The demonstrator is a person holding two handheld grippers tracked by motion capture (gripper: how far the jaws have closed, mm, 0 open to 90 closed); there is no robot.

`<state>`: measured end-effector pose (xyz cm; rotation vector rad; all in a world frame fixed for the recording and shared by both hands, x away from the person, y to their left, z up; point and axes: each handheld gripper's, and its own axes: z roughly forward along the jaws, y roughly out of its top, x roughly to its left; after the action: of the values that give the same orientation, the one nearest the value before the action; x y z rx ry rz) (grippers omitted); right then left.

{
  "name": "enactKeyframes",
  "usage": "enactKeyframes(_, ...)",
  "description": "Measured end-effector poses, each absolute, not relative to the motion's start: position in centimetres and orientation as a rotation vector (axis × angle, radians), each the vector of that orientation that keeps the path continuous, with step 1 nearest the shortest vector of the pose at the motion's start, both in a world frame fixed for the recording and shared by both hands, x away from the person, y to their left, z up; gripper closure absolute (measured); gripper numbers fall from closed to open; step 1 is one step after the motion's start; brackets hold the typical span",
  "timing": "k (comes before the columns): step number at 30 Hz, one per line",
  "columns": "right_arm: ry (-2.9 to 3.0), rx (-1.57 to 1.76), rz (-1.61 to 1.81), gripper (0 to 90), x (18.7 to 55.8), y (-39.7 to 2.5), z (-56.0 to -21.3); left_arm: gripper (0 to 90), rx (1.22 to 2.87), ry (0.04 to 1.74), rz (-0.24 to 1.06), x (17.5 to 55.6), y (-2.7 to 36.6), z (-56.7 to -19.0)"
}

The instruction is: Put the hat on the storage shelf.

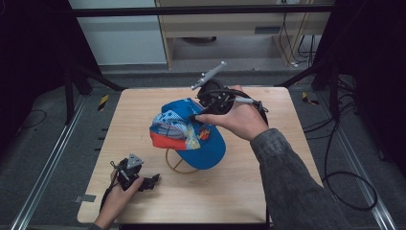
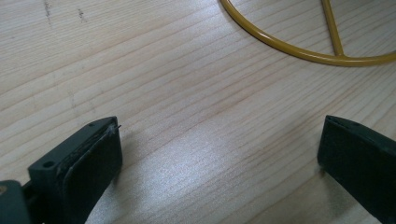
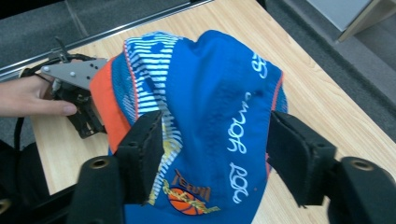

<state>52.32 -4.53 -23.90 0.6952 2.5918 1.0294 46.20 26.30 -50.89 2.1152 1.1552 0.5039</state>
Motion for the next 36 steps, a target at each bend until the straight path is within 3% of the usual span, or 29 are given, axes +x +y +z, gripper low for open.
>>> enactKeyframes(13, 2.509, 0.767, 1.067, 12.0, 52.4, -7.5, -24.9, 0.0, 2.115, 1.155, 0.503, 46.2, 26.3, -50.9)
enactKeyframes(27, 2.466, 0.824, 1.095, 6.8, 52.3, -10.3, -26.4, 0.0, 2.112, 1.154, 0.506, 46.2, 26.3, -50.9)
enactKeyframes(36, 2.391, 0.877, 1.075, 7.9, 52.3, -12.6, -27.7, 0.0, 2.110, 1.157, 0.505, 46.2, 26.3, -50.9)
